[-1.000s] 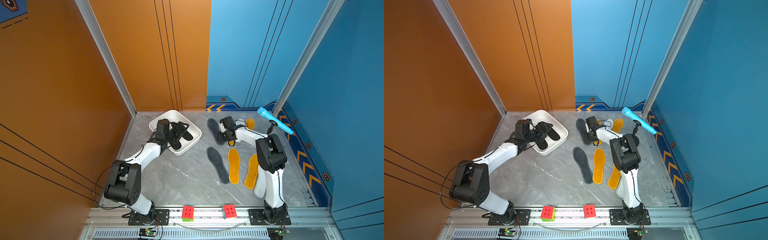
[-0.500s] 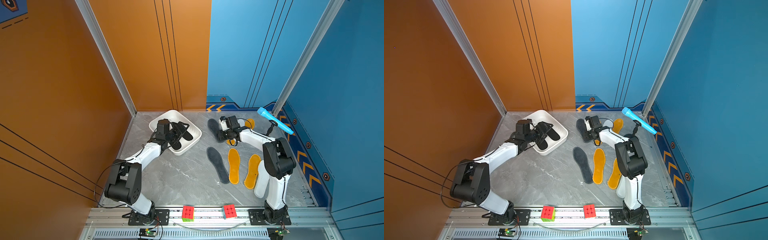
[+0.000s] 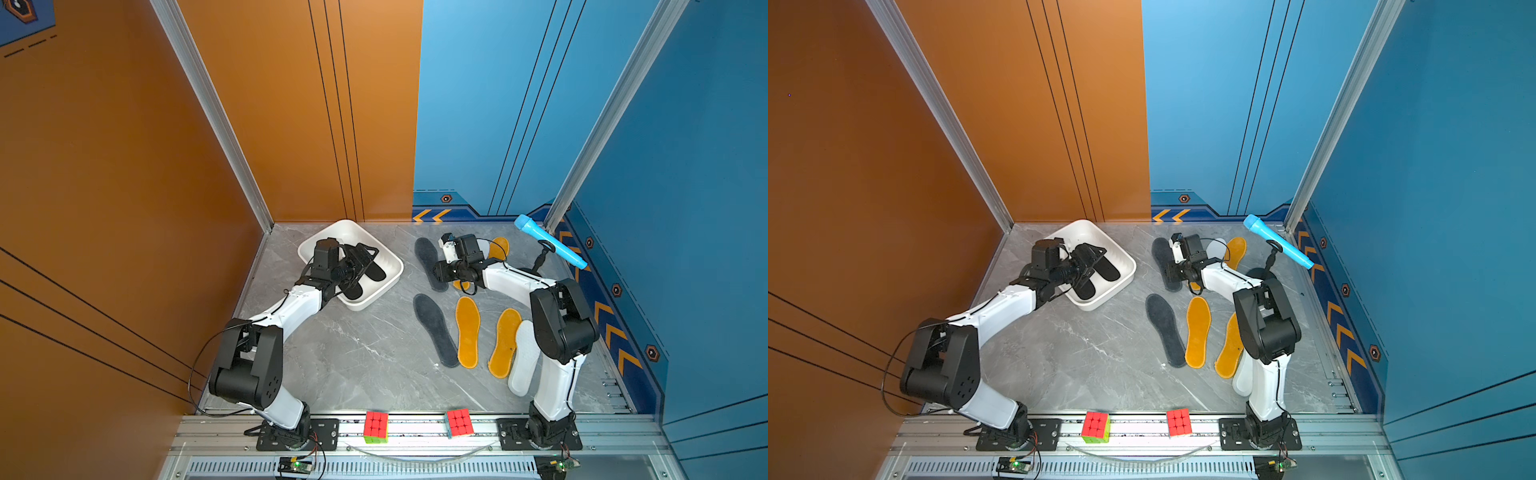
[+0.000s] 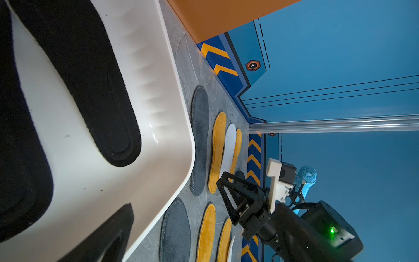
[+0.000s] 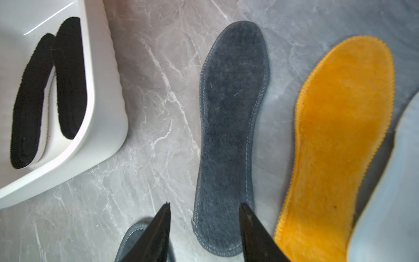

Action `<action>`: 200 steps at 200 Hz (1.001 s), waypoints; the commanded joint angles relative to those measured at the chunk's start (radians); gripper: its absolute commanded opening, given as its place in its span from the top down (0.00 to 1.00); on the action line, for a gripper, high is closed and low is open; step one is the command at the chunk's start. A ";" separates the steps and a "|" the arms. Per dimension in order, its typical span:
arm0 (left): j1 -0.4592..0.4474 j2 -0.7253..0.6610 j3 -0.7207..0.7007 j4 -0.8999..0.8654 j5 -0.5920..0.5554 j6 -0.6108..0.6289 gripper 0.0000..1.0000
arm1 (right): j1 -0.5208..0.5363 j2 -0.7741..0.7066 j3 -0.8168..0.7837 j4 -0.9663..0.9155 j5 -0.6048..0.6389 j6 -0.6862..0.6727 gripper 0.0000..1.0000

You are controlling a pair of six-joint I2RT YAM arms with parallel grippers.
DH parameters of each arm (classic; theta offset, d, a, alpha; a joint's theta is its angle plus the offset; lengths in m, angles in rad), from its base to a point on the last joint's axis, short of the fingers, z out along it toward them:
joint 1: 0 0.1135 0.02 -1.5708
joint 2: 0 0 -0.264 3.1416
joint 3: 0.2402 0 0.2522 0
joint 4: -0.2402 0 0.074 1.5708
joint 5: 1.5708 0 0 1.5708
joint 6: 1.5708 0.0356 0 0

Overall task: Put the insoles into the storage box
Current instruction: Pick up the insole from the center of the board.

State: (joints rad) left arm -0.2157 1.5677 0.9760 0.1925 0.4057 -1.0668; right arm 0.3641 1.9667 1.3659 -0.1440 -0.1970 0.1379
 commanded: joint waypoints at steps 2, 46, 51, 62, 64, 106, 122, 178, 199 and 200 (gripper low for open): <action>-0.005 -0.001 -0.015 0.019 0.024 -0.003 0.02 | -0.022 0.088 0.086 -0.111 0.048 0.007 0.51; -0.002 -0.009 -0.020 0.019 0.022 -0.004 0.02 | -0.022 0.174 0.133 -0.149 0.065 -0.002 0.52; -0.001 -0.008 -0.019 0.019 0.022 -0.003 0.02 | -0.022 0.178 0.134 -0.152 0.066 -0.002 0.52; -0.002 -0.007 -0.019 0.019 0.022 -0.004 0.02 | -0.022 0.184 0.132 -0.155 0.064 -0.003 0.52; -0.001 -0.007 -0.020 0.018 0.022 -0.004 0.02 | -0.021 0.184 0.131 -0.156 0.062 -0.004 0.52; -0.002 -0.006 -0.019 0.019 0.021 -0.005 0.02 | -0.006 0.193 0.112 -0.159 0.048 -0.010 0.55; -0.001 -0.009 -0.020 0.019 0.021 -0.005 0.02 | 0.009 0.196 0.100 -0.165 0.058 -0.014 0.57; 0.002 -0.026 -0.029 0.019 0.019 -0.005 0.02 | 0.064 0.230 0.092 -0.225 0.124 -0.025 0.79; 0.003 -0.031 -0.032 0.019 0.019 -0.005 0.02 | 0.064 0.232 0.085 -0.230 0.134 -0.024 0.89; 0.003 -0.032 -0.032 0.019 0.018 -0.005 0.02 | 0.064 0.232 0.084 -0.230 0.135 -0.024 0.89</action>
State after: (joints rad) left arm -0.2153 1.5654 0.9611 0.1997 0.4057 -1.0706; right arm 0.4183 2.1452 1.4837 -0.2626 -0.0944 0.1226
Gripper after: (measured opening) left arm 0.978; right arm 0.148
